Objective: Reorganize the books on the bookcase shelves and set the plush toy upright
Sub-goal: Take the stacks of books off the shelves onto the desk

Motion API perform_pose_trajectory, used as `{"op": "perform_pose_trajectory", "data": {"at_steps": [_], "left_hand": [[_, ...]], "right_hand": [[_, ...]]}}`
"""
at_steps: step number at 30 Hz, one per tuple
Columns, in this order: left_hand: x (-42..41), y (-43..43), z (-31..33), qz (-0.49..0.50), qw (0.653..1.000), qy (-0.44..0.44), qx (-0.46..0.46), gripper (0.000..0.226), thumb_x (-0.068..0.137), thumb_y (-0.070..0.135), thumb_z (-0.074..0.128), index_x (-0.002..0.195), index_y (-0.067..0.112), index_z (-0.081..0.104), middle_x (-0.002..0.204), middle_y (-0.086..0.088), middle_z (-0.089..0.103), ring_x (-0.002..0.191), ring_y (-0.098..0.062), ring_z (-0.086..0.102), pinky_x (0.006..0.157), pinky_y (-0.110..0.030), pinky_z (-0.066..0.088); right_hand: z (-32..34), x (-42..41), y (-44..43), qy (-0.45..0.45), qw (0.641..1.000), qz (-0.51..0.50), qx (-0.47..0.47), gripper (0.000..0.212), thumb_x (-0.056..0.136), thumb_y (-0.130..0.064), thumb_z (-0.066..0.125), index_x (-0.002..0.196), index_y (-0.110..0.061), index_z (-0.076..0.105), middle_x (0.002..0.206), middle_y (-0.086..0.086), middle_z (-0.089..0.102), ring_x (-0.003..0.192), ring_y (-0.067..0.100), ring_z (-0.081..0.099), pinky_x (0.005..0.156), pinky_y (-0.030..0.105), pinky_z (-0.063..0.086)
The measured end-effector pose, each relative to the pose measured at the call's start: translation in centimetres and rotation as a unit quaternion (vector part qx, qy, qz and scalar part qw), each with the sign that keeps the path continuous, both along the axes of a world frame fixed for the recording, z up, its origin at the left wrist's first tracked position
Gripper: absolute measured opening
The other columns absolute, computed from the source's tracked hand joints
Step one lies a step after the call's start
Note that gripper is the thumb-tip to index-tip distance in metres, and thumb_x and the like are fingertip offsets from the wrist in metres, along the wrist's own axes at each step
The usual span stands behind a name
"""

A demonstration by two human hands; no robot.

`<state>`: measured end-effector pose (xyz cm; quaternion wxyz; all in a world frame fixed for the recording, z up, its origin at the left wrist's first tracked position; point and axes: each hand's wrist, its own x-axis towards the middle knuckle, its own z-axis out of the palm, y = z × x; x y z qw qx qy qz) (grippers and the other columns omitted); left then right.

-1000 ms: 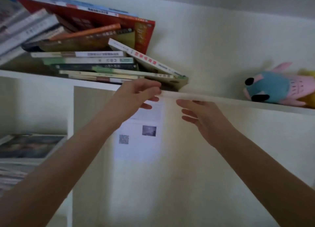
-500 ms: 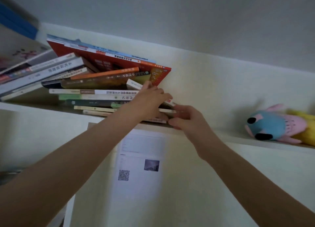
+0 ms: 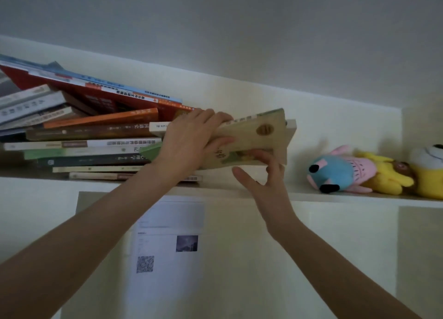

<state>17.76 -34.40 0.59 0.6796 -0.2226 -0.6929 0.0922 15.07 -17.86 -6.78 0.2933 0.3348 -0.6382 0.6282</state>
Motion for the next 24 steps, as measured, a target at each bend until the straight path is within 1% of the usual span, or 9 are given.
{"op": "perform_pose_trajectory", "data": {"at_steps": [3, 6, 8, 10, 12, 16, 19, 21, 24], "left_hand": [[1.3, 3.7, 1.0, -0.123, 0.98, -0.07, 0.138, 0.041, 0.091, 0.051, 0.048, 0.114, 0.018, 0.056, 0.094, 0.002, 0.064, 0.082, -0.016, 0.062, 0.066, -0.033, 0.051], [1.6, 6.8, 0.8, -0.32, 0.884, -0.192, 0.283, 0.029, 0.09, 0.048, 0.055, 0.105, 0.024, 0.049, 0.089, 0.011, 0.063, 0.079, -0.008, 0.064, 0.071, -0.037, 0.056], [1.6, 8.6, 0.5, -0.394, 0.826, -0.227, 0.331, 0.027, 0.089, 0.046, 0.057, 0.104, 0.024, 0.05, 0.091, 0.01, 0.066, 0.077, -0.004, 0.066, 0.067, -0.028, 0.058], [1.8, 10.1, -0.2, -0.446, 0.78, -0.258, 0.356, 0.025, 0.089, 0.044, 0.058, 0.103, 0.025, 0.052, 0.092, 0.007, 0.068, 0.074, -0.001, 0.067, 0.06, -0.017, 0.055], [1.9, 11.7, -0.9, -0.485, 0.734, -0.293, 0.374, 0.026, 0.088, 0.042, 0.06, 0.106, 0.023, 0.056, 0.093, 0.004, 0.07, 0.074, -0.003, 0.068, 0.059, -0.016, 0.055], [1.9, 15.2, -3.4, -0.526, 0.659, -0.37, 0.39, 0.022, 0.089, 0.037, 0.058, 0.105, 0.021, 0.061, 0.081, 0.006, 0.073, 0.067, -0.004, 0.069, 0.051, -0.014, 0.051], [1.0, 17.9, -6.0, -0.541, 0.59, -0.456, 0.39, 0.026, 0.09, 0.038, 0.056, 0.106, 0.018, 0.063, 0.085, 0.003, 0.075, 0.075, -0.011, 0.072, 0.058, -0.022, 0.056], [0.0, 20.0, -8.5, -0.527, 0.581, -0.479, 0.395, 0.027, 0.09, 0.037, 0.057, 0.107, 0.017, 0.062, 0.088, 0.002, 0.075, 0.078, -0.012, 0.072, 0.063, -0.025, 0.057], [-1.7, 23.2, -13.5, -0.486, 0.582, -0.52, 0.393, 0.029, 0.089, 0.036, 0.059, 0.111, 0.017, 0.06, 0.091, 0.001, 0.073, 0.078, -0.01, 0.071, 0.064, -0.025, 0.057]], "right_hand": [[0.7, -0.1, 1.4, 0.046, 0.997, -0.039, -0.045, 0.06, 0.076, -0.025, 0.077, 0.117, -0.044, 0.037, 0.139, -0.007, 0.024, 0.118, 0.0, 0.03, 0.086, -0.003, 0.034], [1.7, 0.3, 3.7, 0.111, 0.985, -0.101, -0.079, 0.069, 0.073, -0.018, 0.079, 0.118, -0.043, 0.033, 0.15, -0.002, 0.008, 0.131, -0.005, 0.017, 0.106, 0.018, 0.036], [1.9, 0.5, 6.0, 0.149, 0.976, -0.139, -0.078, 0.072, 0.072, -0.015, 0.079, 0.125, -0.034, 0.036, 0.152, 0.002, 0.007, 0.117, -0.03, 0.013, 0.094, -0.004, 0.027], [1.5, 0.8, 8.4, 0.16, 0.972, -0.16, -0.06, 0.072, 0.072, -0.015, 0.08, 0.127, -0.034, 0.037, 0.151, 0.003, 0.007, 0.101, -0.043, 0.007, 0.078, -0.014, 0.02], [0.8, 1.1, 10.8, 0.156, 0.971, -0.177, -0.043, 0.076, 0.069, -0.028, 0.081, 0.127, -0.045, 0.035, 0.152, 0.0, 0.005, 0.113, -0.035, 0.009, 0.086, -0.009, 0.022], [-1.5, 1.8, 15.8, 0.132, 0.969, -0.21, -0.021, 0.084, 0.063, -0.045, 0.082, 0.133, -0.052, 0.035, 0.148, -0.004, 0.02, 0.136, 0.003, 0.022, 0.107, 0.024, 0.037], [-4.0, 2.6, 19.6, 0.087, 0.97, -0.228, 0.004, 0.084, 0.06, -0.048, 0.084, 0.129, -0.054, 0.038, 0.145, -0.001, 0.019, 0.139, 0.007, 0.019, 0.1, 0.008, 0.037], [-6.6, 3.0, 21.9, 0.039, 0.971, -0.237, 0.005, 0.084, 0.058, -0.043, 0.085, 0.128, -0.052, 0.04, 0.141, -0.002, 0.021, 0.135, 0.001, 0.024, 0.09, -0.001, 0.037], [-11.9, 3.4, 24.6, -0.064, 0.968, -0.244, -0.003, 0.081, 0.055, -0.043, 0.081, 0.125, -0.055, 0.043, 0.138, -0.006, 0.023, 0.131, 0.004, 0.034, 0.098, 0.015, 0.044]]}}
